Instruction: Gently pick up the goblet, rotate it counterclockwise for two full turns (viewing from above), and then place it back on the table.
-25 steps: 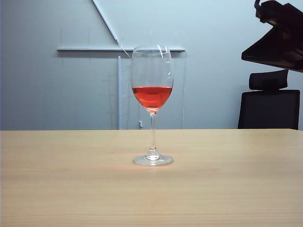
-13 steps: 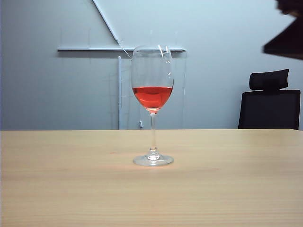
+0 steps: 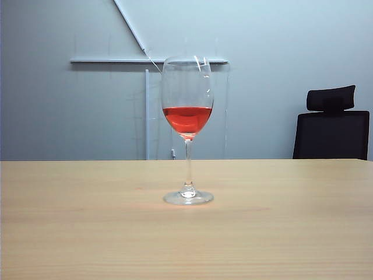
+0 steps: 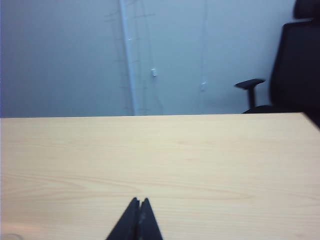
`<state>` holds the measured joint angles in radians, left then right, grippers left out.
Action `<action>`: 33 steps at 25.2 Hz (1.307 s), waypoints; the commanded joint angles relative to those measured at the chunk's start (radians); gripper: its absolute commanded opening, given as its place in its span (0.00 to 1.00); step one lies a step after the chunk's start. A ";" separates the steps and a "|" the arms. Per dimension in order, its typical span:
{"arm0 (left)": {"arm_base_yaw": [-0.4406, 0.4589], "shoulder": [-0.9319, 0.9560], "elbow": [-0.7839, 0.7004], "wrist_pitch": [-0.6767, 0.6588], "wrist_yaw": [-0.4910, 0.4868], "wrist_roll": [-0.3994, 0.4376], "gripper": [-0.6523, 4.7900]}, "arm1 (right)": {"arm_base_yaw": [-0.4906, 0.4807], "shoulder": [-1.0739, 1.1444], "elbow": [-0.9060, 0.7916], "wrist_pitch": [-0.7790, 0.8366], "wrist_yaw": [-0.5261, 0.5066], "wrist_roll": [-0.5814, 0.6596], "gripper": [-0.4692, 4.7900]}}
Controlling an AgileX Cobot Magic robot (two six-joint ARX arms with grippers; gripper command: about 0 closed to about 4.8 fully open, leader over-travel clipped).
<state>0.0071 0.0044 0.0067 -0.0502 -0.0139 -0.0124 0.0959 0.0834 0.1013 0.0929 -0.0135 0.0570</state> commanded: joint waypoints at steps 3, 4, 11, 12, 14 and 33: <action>0.000 0.002 0.002 0.006 0.003 0.005 0.11 | -0.040 -0.069 -0.068 0.009 -0.019 -0.032 0.07; 0.000 0.002 0.002 0.006 0.003 0.005 0.11 | -0.040 -0.084 -0.083 0.009 -0.019 -0.031 0.07; 0.000 0.002 0.002 0.005 0.003 0.005 0.11 | -0.040 -0.084 -0.101 -0.019 -0.023 -0.040 0.07; 0.000 0.002 0.002 0.005 0.003 0.005 0.11 | -0.040 -0.084 -0.101 -0.019 -0.023 -0.043 0.07; 0.000 0.002 0.002 0.005 0.003 0.005 0.11 | -0.040 -0.084 -0.101 -0.016 -0.014 -0.043 0.07; 0.000 0.002 0.002 0.005 0.003 0.005 0.11 | -0.077 -0.084 -0.101 -0.014 -0.008 -0.053 0.07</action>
<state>0.0071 0.0044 0.0067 -0.0505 -0.0139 -0.0124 0.0185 0.0010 0.0048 0.0608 -0.0257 0.0067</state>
